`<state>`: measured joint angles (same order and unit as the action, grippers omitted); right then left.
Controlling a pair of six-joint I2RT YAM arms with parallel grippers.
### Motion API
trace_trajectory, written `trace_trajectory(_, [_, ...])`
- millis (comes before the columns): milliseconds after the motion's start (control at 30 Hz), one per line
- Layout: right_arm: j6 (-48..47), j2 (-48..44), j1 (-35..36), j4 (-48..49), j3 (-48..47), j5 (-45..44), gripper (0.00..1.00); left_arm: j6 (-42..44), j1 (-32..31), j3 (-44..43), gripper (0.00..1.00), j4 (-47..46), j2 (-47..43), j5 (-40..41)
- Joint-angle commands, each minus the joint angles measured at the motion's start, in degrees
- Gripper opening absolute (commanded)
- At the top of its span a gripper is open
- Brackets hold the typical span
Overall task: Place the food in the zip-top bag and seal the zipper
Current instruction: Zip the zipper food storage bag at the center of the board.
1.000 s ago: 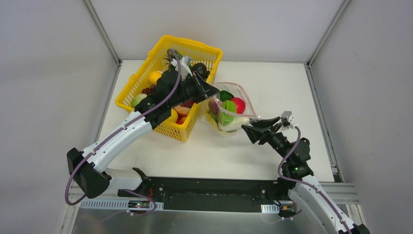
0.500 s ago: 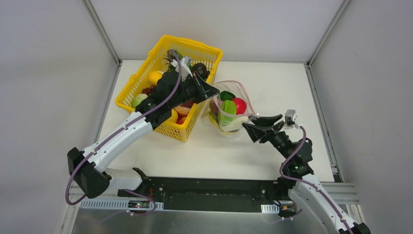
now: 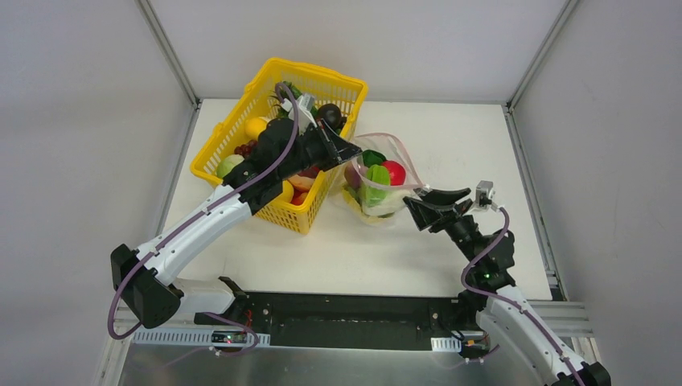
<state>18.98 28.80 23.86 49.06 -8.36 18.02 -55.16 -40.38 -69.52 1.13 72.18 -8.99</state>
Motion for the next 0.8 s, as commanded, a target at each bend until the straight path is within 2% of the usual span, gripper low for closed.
trace_trajectory(0, [-1.47,-1.23,-0.05,2.81,-0.27,-1.43,0.61,-1.18,0.90,-0.19,0.00,-6.09,-3.00,-0.32])
trace_trajectory(333, [-2.20,0.31,-0.06,2.93,0.75,-3.59,0.78,-1.88,1.09,0.60,0.00,-7.08,-2.99,-0.49])
trace_trajectory(400, [-2.46,0.95,-0.13,3.75,1.01,-3.33,0.78,-2.01,1.09,0.74,0.00,-7.23,-3.01,-0.52])
trace_trajectory(600, [-1.69,5.87,-0.05,12.37,0.45,-1.27,0.60,-2.43,1.18,1.82,0.00,-7.63,-3.27,0.02])
trace_trajectory(667, [-0.35,7.07,-0.12,15.24,0.24,-1.28,0.62,-2.57,1.18,2.16,0.00,-7.86,-3.30,0.02])
trace_trajectory(767, [2.07,8.90,-0.08,18.70,0.01,-1.13,0.72,-2.60,1.23,2.36,0.00,-7.81,-3.58,0.09])
